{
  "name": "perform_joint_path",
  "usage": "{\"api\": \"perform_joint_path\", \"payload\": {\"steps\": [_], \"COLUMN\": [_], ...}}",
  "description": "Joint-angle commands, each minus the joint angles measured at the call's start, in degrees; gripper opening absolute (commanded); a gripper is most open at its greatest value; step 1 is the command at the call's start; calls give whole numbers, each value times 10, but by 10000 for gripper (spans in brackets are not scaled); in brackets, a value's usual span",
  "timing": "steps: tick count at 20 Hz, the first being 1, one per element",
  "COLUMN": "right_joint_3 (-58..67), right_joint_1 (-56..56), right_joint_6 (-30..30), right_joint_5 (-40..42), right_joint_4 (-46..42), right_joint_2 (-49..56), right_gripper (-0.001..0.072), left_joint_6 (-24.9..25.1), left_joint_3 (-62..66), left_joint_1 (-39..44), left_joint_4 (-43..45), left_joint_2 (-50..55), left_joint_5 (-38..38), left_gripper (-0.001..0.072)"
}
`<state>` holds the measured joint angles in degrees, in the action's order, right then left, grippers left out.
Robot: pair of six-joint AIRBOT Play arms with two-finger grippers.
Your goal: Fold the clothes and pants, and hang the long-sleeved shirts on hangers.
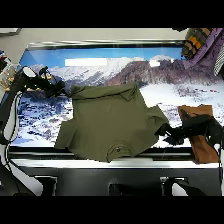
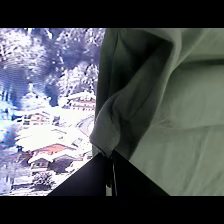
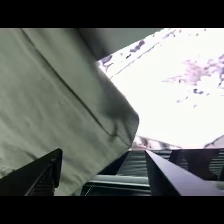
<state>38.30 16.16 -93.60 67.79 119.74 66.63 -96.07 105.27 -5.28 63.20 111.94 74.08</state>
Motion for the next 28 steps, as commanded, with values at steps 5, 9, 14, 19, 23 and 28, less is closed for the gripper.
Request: {"api": "perform_joint_path", "payload": {"steps": [5,9,14,19,23,28], "right_joint_3": [-38,-41,41,336,578,703], "right_joint_1": [-13,-79,-81,-81,-82,-81], "right_joint_6": [-20,-7,23,151,207,269], "right_joint_5": [-67,-86,-94,-126,-115,-79], "right_joint_4": [57,52,36,-132,-122,-63], "right_joint_2": [19,43,22,107,295,436], "right_gripper": [539,371,27,27,27,29], "left_joint_6": [0,0,0,3,5,5], "left_joint_3": [0,0,0,0,0,0], "left_joint_1": [2,3,2,3,16,45], "left_joint_4": [-2,-2,-2,-2,-2,-1], "left_joint_2": [0,0,0,0,0,10], "left_joint_5": [0,1,10,55,66,65], "left_gripper": [14,14,14,14,14,14]}}
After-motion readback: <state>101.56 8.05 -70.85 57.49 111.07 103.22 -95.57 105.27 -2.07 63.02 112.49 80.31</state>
